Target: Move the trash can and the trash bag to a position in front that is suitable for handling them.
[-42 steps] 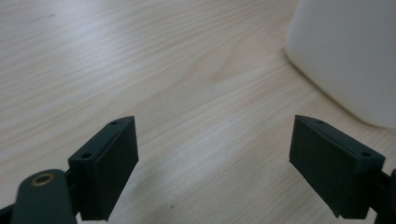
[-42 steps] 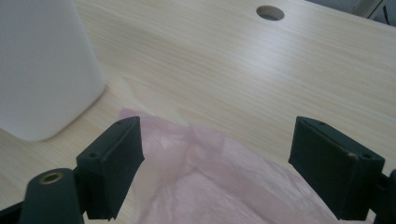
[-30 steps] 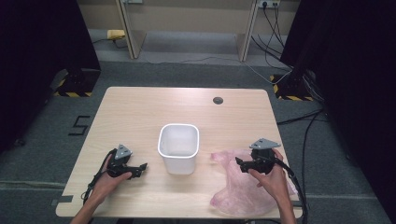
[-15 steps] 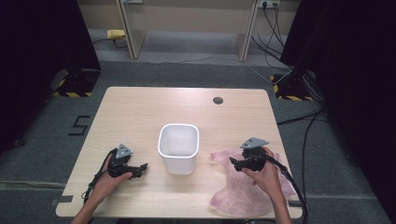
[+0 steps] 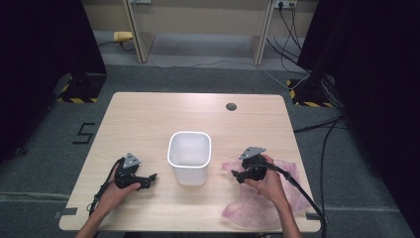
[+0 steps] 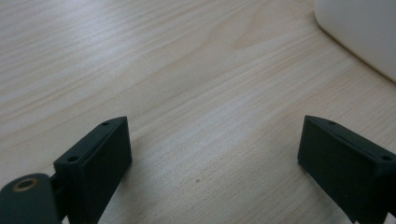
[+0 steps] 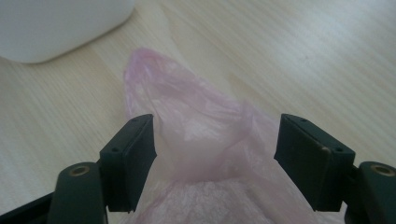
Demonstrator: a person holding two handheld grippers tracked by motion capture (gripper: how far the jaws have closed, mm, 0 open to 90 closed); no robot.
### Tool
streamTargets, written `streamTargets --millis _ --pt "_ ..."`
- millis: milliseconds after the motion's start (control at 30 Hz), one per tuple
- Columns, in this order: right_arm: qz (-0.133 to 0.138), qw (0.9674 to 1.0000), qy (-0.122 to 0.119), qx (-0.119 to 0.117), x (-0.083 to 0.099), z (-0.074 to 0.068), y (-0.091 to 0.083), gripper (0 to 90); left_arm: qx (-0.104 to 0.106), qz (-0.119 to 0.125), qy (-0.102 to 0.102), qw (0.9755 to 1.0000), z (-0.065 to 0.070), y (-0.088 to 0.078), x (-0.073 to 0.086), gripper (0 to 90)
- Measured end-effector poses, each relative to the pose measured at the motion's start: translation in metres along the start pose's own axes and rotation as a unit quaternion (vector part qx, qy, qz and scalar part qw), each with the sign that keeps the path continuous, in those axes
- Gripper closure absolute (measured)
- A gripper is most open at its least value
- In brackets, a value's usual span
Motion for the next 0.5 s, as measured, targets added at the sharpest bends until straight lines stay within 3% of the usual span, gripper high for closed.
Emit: streamTargets --millis 67,200,233,333,400,500 --pt "-0.01 0.9999 0.002 0.006 0.002 0.001 0.005 30.0 0.0 0.0 0.0 1.0 0.0 0.0 0.0 9.0" --pt "-0.012 0.9998 -0.016 0.0 0.005 -0.002 0.014 44.9 0.0 0.0 0.0 1.0 0.0 0.0 0.0 8.9" --pt "-0.004 1.0 -0.005 -0.001 0.004 -0.002 0.014 52.8 0.0 0.0 0.0 1.0 0.0 0.0 0.0 8.9" --pt "-0.006 0.9997 0.02 0.012 0.004 0.001 0.014 59.0 0.0 0.0 0.0 1.0 0.0 0.0 0.0 8.9" --pt "-0.005 0.9981 0.048 0.039 0.005 0.009 0.015 56.0 0.0 0.0 0.0 1.0 0.0 0.0 0.0 8.9" --pt "-0.002 0.9916 0.097 0.085 0.007 0.024 0.016 46.3 0.0 0.0 0.0 1.0 0.0 0.0 0.0 8.9"
Point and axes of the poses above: each handheld gripper's, and its own axes: y roughly forward along the jaws, x roughly out of its underside, z roughly to its right, the point moved 5 cm from there along y, roughly forward along the jaws, and after that the axes turned 1 degree about y, right-handed, at the moved point
